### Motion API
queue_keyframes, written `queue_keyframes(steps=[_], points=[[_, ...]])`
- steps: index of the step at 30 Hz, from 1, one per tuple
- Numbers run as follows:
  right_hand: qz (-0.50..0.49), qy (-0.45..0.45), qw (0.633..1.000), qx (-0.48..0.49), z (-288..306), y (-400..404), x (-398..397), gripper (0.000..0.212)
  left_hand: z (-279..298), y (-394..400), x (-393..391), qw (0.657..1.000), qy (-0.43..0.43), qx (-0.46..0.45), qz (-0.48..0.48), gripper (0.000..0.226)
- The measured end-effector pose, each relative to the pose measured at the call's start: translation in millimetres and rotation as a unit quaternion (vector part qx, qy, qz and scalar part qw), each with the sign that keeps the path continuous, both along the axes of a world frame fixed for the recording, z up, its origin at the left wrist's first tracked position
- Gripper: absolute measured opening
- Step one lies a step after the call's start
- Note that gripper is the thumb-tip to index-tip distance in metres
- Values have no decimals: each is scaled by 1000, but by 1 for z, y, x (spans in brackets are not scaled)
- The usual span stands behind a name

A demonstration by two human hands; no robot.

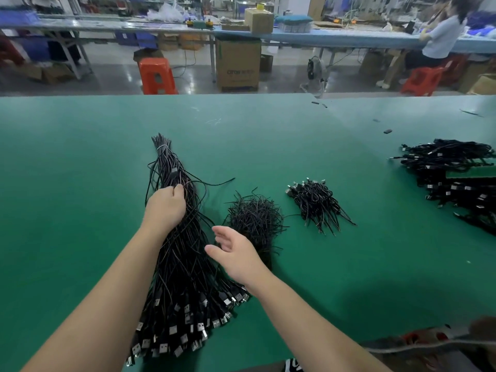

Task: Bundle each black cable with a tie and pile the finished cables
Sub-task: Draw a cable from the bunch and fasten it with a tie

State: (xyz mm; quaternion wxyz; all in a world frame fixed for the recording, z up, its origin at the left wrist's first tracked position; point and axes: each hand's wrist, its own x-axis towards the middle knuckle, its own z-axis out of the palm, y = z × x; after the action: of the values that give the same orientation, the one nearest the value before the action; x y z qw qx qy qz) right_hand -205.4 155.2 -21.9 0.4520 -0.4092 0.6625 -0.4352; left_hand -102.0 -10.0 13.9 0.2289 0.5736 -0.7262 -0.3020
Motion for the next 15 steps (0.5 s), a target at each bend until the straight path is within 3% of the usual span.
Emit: queue_keyframes(steps=[1,3,5,7,12,15], points=[[0,33,999,0,0,0,0,56,-5,1,3,999,-20,-36,3,45],[1,70,997,-21,4,-1,-2,55,-8,7,8,997,38,-64,-3,42],[4,64,997,-48,11,-3,-3,48,-2,16,10,981,191,7,-23,41],[-2,28,997,-66,24,-7,-3,42,7,29,9,942,311,104,-72,39],[11,-81,992,-94,50,-13,3,34,13,59,3,898,368,168,-173,49],[34,-73,992,-95,59,-8,4,23,18,70,6,884,377,200,-192,50]])
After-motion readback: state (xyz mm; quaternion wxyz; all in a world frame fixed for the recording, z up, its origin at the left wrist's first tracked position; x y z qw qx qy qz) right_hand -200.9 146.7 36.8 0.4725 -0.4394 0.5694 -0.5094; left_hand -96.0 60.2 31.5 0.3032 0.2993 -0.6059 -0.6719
